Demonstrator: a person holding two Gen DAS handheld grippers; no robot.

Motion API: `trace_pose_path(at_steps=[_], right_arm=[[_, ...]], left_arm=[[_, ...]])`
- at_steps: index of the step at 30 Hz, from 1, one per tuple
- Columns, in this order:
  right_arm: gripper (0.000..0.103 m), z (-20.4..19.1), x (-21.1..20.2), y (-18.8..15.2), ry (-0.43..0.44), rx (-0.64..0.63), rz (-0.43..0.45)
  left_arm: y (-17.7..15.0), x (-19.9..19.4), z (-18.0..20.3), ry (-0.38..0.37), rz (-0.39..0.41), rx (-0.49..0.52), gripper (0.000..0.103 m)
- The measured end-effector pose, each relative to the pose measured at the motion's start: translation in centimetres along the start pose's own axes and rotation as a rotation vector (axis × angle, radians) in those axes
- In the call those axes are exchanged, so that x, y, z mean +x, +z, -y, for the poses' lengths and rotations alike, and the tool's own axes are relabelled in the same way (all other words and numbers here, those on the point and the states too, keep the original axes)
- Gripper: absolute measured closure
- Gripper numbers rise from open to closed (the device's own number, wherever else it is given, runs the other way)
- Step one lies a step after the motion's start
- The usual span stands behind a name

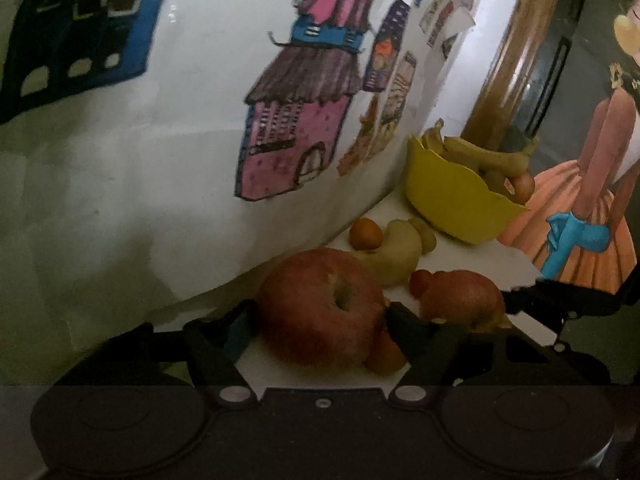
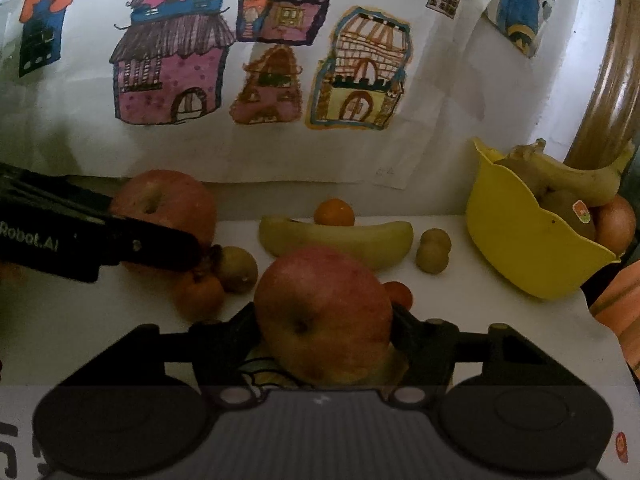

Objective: Organize fruits
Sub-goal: 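Carry the red apple in the left gripper to the metal tray while the right gripper carries its apple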

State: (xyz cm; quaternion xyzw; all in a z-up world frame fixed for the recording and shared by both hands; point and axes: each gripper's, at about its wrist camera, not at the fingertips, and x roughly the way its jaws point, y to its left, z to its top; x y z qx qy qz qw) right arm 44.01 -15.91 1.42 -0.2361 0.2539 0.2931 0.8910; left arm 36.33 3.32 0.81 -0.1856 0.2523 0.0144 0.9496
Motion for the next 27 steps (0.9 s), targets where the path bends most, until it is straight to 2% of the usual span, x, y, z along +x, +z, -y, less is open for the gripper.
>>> trace_pose_path(at_steps=[8, 14, 20, 27], right_arm=[[0.032, -0.4, -0.3, -0.1, -0.029, 0.019, 0.005], [0.032, -1.6, -1.4, -0.2, -0.014, 0.009, -0.011], [0.032, -3.7, -3.4, -0.9, 0.006, -0.012, -0.029], [0.032, -5.9, -6.1, -1.5, 0.031, -0.004, -0.076]], left_arm=[[-0.2, -0.4, -0.4, -0.009, 0.006, -0.016, 0.033], [-0.3, -1.6, -0.1, -0.006, -0.038, 0.004, 0.033], [-1.5, -4.1, -0.2, -0.011, -0.069, 0.026, 0.033], [-3.4, -7.9, -0.7, -0.053, -0.100, 0.056, 0.033]])
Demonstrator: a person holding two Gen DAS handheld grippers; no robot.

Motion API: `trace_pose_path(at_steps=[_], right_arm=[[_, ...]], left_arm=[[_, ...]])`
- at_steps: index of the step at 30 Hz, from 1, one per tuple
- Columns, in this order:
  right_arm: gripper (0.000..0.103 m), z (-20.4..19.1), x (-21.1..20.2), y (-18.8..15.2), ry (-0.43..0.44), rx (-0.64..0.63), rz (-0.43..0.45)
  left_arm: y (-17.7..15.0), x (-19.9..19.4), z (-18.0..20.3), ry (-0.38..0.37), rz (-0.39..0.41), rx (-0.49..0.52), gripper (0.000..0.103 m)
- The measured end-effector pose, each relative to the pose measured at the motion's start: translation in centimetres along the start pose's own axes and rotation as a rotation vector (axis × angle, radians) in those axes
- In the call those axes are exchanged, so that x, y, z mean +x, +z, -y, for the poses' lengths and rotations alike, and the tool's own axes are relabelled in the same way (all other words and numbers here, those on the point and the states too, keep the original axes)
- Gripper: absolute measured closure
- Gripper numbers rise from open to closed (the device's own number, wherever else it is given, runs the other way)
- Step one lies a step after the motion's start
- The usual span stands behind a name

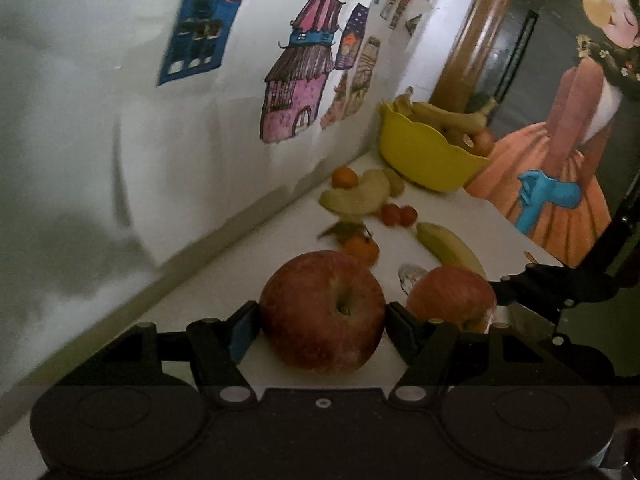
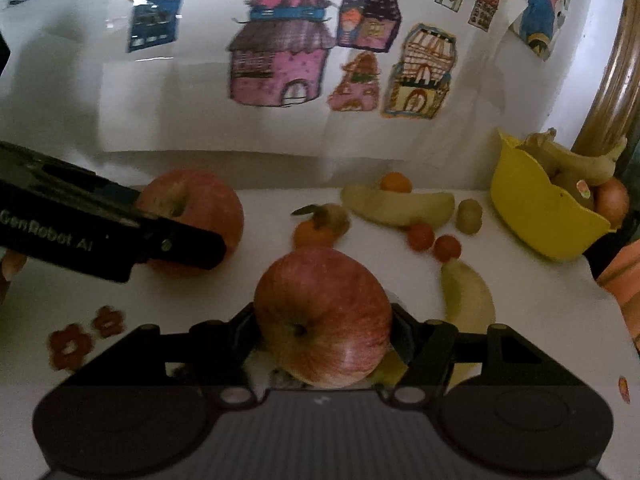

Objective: Organize fruits
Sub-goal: 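Carry the red apple in the left gripper to the metal tray while the right gripper carries its apple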

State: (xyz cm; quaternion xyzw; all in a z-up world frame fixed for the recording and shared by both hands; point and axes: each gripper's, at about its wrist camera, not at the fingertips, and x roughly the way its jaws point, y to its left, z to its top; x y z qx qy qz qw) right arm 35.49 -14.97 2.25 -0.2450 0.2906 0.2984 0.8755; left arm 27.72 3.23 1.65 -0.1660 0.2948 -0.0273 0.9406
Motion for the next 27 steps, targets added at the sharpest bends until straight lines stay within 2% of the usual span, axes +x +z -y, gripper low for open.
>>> trace_pose_path(at_steps=[4, 14, 20, 27], right_arm=[[0.032, -1.4, -2.0, -1.0, 0.011, 0.038, 0.000], [0.032, -4.6, -7.4, -4.1, 0.012, 0.142, 0.072], [0.032, -5.0, -10.1, -5.4, -0.004, 0.211, 0.113], [0.031, -5.1, -13.6, -7.8, -0.077, 0.292, 0.180]], left_arm=[[-1.6, -2.2, -0.2, -0.025, 0.000, 0.006, 0.033], [-5.3, -6.9, 0.2, -0.056, 0.018, 0.029, 0.033], [-6.6, -8.0, 0.8, -0.102, 0.025, 0.042, 0.033], [-7.5, -8.0, 2.1, -0.133, 0.018, 0.043, 0.033]])
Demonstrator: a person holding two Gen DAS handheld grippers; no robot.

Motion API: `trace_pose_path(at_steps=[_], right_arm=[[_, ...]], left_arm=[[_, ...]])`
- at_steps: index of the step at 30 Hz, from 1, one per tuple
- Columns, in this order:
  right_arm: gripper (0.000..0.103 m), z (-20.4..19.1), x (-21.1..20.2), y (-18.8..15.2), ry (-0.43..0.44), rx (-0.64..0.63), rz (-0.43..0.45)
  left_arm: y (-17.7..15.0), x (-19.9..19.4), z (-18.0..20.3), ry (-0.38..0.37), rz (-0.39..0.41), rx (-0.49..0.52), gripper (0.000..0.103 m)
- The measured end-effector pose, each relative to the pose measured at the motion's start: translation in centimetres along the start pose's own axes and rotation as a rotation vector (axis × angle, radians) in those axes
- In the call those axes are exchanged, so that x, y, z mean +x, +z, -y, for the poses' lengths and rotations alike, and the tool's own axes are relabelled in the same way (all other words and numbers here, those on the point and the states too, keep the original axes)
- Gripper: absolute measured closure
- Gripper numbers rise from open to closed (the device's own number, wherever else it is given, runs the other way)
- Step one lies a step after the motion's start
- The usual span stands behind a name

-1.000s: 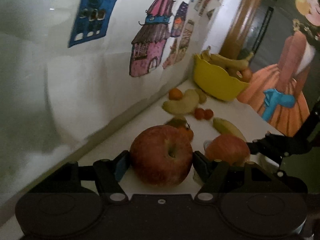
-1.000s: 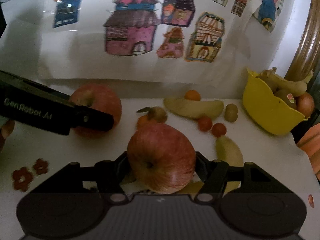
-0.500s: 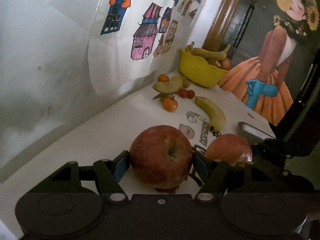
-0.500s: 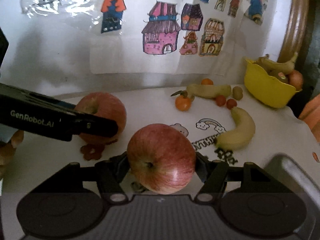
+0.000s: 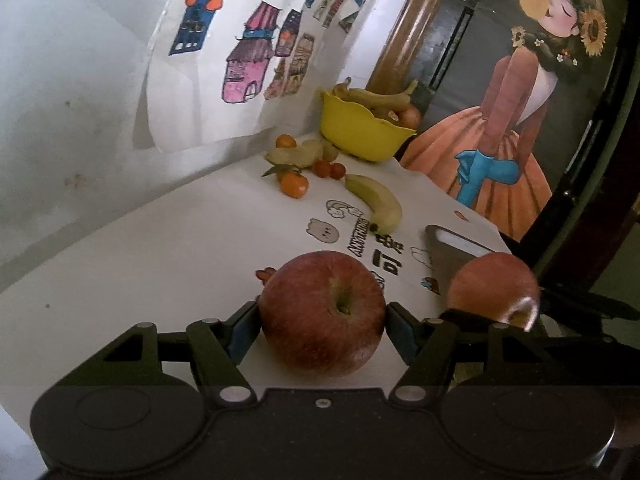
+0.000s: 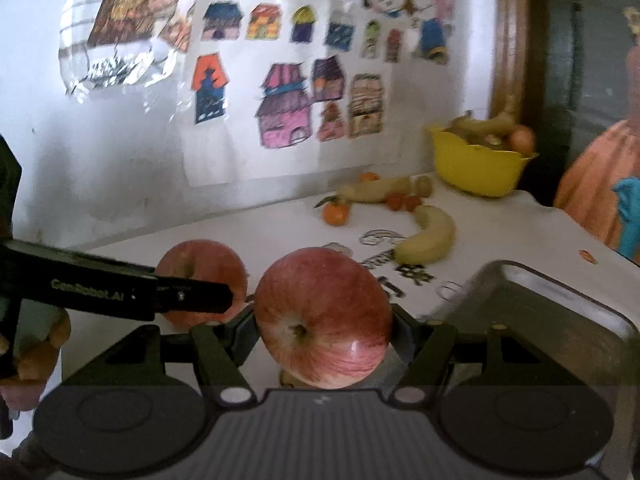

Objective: Organize fruits
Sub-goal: 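Carry the red apple in the left gripper to the metal tray while the right gripper carries its apple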

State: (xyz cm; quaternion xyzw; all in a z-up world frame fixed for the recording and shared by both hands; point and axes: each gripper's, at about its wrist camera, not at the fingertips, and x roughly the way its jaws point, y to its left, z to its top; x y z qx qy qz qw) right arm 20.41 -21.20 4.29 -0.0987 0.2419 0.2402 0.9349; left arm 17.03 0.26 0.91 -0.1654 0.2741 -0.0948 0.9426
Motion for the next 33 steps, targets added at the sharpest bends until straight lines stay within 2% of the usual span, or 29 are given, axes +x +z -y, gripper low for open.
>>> trace_pose_path(at_steps=[9, 17, 25, 33], right_arm=[[0.031, 2.4, -3.4, -1.5, -0.087, 0.074, 0.061], [0.031, 5.1, -5.6, -3.2, -0.189, 0.156, 0.094], [0.031, 7.3, -7.0, -5.2, -0.283, 0.201, 0.092], [0.031, 10.1, -7.0, -5.9, -0.311, 0.244, 0.090]], left_arm=[[-0.2, 0.3, 1.9, -0.074, 0.025, 0.002, 0.034], [0.0, 1.8, 5.6, -0.158, 0.011, 0.034, 0.033], [0.0, 4.2, 9.7, -0.220, -0.026, 0.097, 0.033], [1.3, 8.3, 12.7, -0.254, -0.068, 0.138, 0.033]])
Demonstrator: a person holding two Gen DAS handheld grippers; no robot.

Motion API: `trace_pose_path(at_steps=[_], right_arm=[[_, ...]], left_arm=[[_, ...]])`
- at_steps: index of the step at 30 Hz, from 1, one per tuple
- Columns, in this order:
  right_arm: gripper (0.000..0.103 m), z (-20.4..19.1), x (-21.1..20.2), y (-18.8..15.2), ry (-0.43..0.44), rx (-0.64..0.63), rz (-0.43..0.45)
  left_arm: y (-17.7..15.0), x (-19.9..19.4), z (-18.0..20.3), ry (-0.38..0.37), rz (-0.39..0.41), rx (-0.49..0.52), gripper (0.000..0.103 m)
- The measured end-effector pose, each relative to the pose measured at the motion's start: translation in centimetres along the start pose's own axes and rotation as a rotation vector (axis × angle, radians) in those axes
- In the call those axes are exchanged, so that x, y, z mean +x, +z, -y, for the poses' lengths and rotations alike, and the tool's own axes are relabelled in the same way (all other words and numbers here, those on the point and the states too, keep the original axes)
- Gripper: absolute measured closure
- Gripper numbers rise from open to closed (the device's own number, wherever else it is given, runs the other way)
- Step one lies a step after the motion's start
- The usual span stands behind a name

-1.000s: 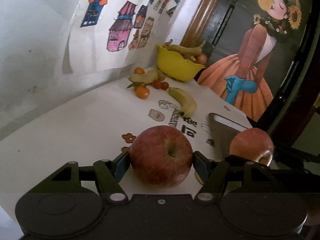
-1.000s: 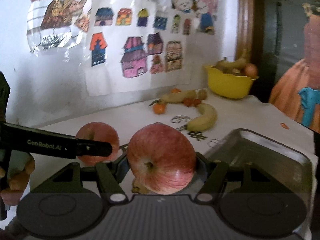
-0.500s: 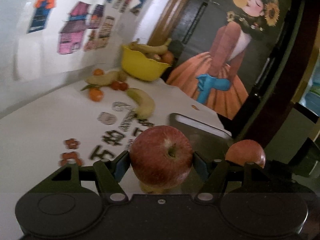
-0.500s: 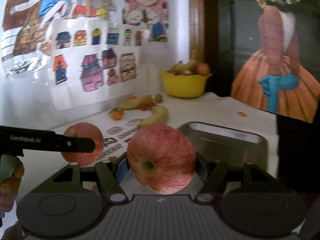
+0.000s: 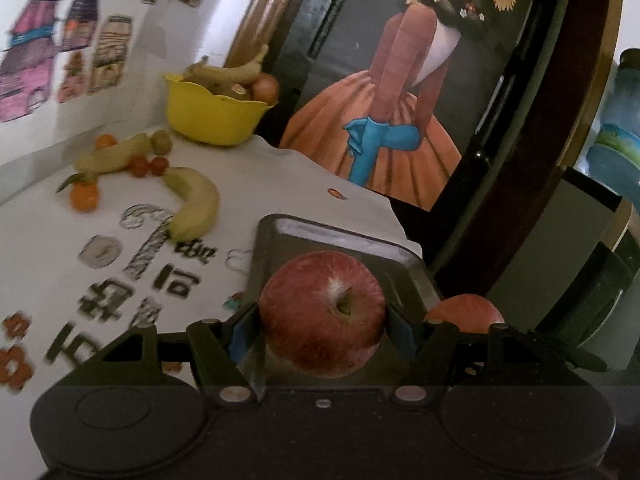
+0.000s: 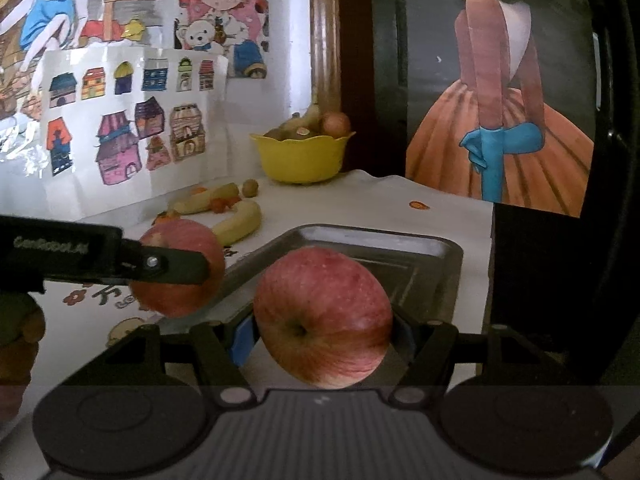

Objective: Organize fruits
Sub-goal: 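Carry the red apple in the left gripper to the metal tray while the right gripper carries its apple, then lower both apples onto the tray and open both grippers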

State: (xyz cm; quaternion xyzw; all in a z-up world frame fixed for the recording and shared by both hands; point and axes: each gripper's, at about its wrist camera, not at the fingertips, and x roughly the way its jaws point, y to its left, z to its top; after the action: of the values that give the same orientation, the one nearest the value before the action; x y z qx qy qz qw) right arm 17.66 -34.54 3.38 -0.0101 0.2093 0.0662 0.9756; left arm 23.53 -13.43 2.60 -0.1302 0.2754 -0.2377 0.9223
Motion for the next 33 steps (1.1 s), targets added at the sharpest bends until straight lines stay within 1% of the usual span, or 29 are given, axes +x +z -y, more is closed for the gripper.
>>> trace_pose_path(at_steps=[3, 7, 15, 22, 26, 33], right_arm=[[0.031, 1.1, 1.0, 0.7, -0.003, -0.014, -0.002], [0.031, 2.7, 3.1, 2.0, -0.011, -0.027, -0.008], [0.031, 5.2, 7.9, 4.1, -0.019, -0.078, -0.025], [0.031, 6.5, 10.8, 5.0, -0.013, -0.088, -0.062], [0.031, 6.8, 11.3, 5.3, -0.013, -0.086, -0.069], [0.031, 6.6, 11.9, 5.3, -0.019, -0.101, -0.113]], left_arm=[[1.3, 2.1, 0.2, -0.002, -0.009, 0.005, 0.033], [2.7, 4.8, 0.4, 0.014, -0.011, 0.019, 0.033], [4.6, 9.9, -0.4, 0.043, -0.054, 0.023, 0.033], [5.0, 11.5, -0.7, 0.040, -0.071, 0.023, 0.033], [4.8, 12.1, -0.6, 0.036, -0.088, 0.031, 0.033], [4.8, 12.2, -0.6, 0.036, -0.091, 0.032, 0.033]])
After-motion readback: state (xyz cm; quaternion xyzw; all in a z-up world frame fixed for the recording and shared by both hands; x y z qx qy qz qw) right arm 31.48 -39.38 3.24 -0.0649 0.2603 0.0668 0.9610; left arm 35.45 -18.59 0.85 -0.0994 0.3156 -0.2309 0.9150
